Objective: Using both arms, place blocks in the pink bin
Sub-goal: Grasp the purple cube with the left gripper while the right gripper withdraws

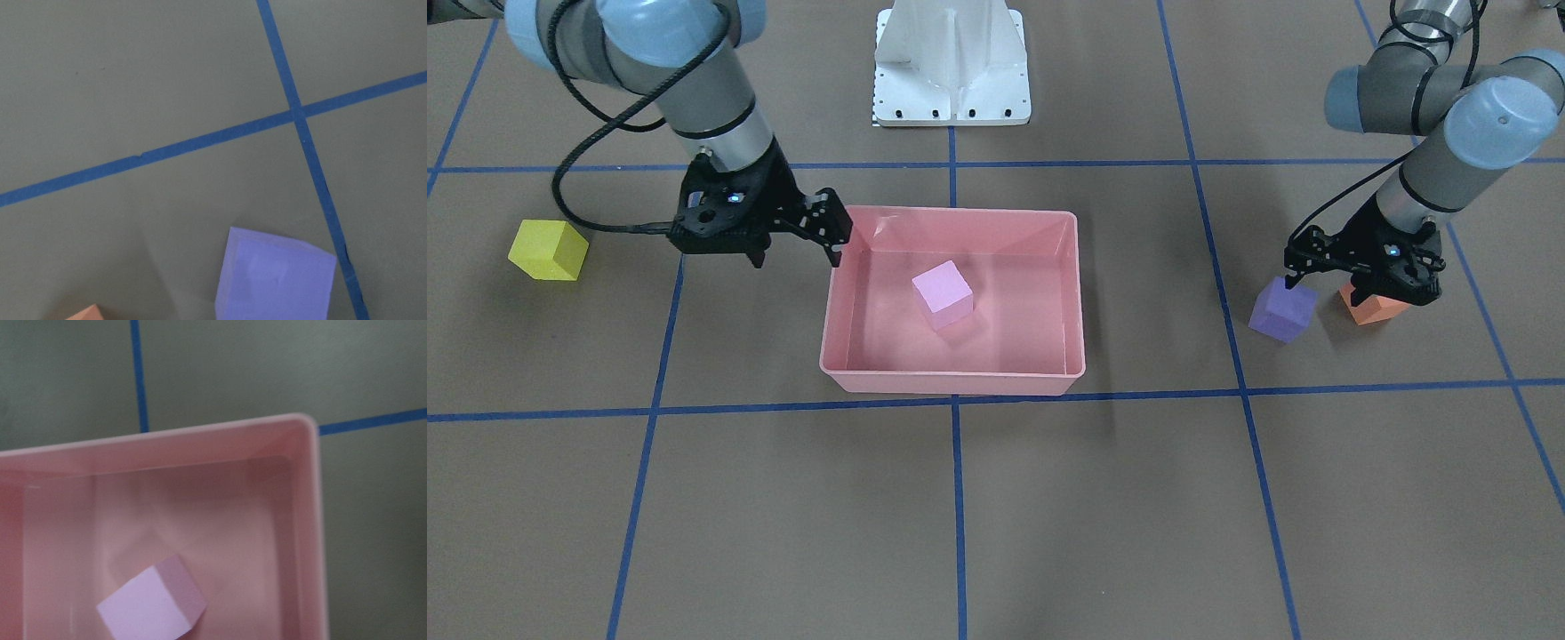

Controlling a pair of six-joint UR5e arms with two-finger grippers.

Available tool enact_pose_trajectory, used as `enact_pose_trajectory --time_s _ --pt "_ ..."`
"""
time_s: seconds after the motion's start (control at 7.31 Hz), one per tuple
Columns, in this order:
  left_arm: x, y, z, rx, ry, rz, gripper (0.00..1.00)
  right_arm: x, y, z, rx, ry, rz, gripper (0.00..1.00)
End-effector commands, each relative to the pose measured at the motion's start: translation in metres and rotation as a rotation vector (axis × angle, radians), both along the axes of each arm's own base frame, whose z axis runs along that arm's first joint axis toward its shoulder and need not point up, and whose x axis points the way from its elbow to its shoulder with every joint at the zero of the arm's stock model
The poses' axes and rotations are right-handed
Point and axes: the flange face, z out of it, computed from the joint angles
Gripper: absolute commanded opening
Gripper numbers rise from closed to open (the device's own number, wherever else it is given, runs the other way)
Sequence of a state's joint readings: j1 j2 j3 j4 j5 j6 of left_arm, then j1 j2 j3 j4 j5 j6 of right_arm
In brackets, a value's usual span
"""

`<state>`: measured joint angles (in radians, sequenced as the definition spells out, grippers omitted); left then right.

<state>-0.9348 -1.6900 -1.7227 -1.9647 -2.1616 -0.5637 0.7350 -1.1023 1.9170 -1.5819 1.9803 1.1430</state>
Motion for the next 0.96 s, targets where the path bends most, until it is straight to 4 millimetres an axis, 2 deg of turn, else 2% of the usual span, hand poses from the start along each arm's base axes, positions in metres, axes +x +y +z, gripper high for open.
enact_pose_trajectory --time_s 0.0,0.41,0.68,0.82 --pt "0.036 -0.001 -0.001 0.03 -0.031 0.029 0.96 0.038 -0.009 0.046 0.064 0.068 -0.054 0.99" --pt "0.039 -0.006 0.023 0.048 -0.075 0.065 0.96 0.044 -0.013 0.052 0.062 0.079 -0.052 0.99" --pt "0.043 -0.007 0.025 0.038 -0.076 0.064 0.96 0.053 -0.019 0.057 0.065 0.08 -0.059 0.99" --pt "0.045 -0.008 0.021 0.039 -0.071 0.066 0.87 0.055 -0.02 0.058 0.072 0.083 -0.065 0.99"
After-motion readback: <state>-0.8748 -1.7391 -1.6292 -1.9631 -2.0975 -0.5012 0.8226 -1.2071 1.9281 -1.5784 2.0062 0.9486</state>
